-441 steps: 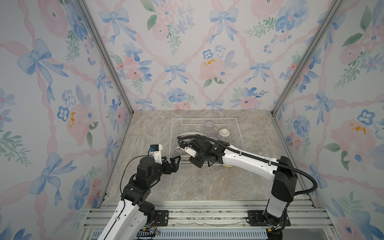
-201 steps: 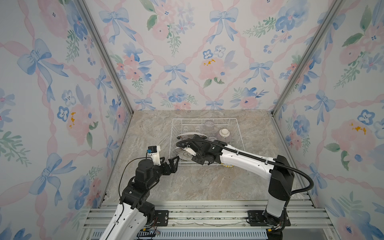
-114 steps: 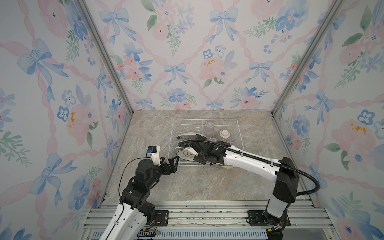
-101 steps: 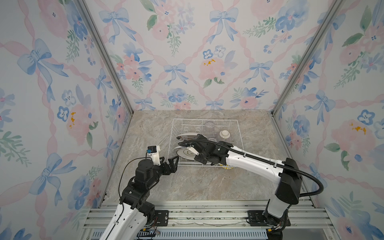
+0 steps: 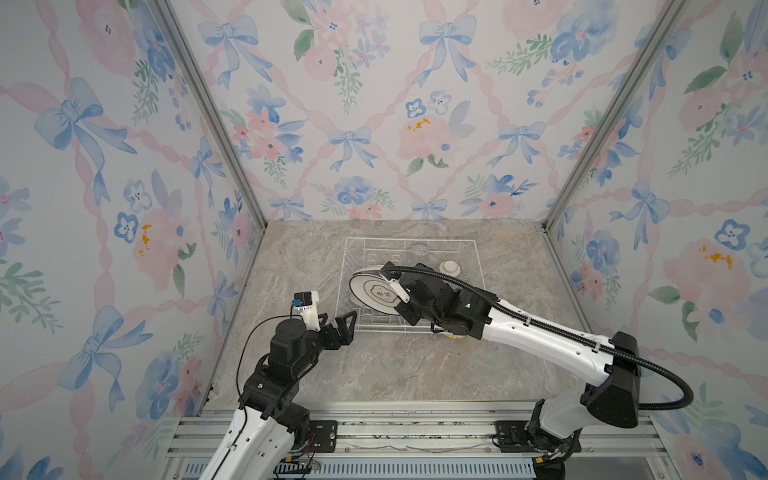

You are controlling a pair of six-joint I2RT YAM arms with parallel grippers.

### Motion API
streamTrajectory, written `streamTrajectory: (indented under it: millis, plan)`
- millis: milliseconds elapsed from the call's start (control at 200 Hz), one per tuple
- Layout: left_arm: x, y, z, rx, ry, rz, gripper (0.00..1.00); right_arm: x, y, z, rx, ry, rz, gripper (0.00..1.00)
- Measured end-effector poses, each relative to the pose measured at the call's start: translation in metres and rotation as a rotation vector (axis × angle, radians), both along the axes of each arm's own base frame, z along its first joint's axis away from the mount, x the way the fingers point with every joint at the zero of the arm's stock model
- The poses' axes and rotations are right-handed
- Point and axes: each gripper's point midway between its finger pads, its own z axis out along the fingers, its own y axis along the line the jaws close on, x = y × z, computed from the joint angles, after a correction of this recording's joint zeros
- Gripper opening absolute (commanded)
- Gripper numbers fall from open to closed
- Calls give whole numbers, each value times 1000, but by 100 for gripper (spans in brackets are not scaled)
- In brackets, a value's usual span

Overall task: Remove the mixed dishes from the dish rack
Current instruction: 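Lift the white text-printed plate up out of the rack with the right gripper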

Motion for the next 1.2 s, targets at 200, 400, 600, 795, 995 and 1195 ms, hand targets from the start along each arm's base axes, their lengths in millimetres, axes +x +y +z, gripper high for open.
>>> streamTrajectory:
  millis: [200,400,600,795,995,1195]
  plan:
    - [0,2,3,0,-11,11,98,-3,-12,28,144,8,-71,0]
    - [-1,5,6,1,-25,25,98,0,-25,43,270,26,-159,0]
    - [3,5,-2,14,5,31,98,15,-45,57,415,62,-258,0]
    - [6,4,-3,23,29,31,98,35,-69,55,535,121,-362,0]
    - [13,2,8,23,29,31,98,41,-75,44,604,184,-406,0]
    - [23,-6,15,19,45,11,98,43,-73,38,660,233,-414,0]
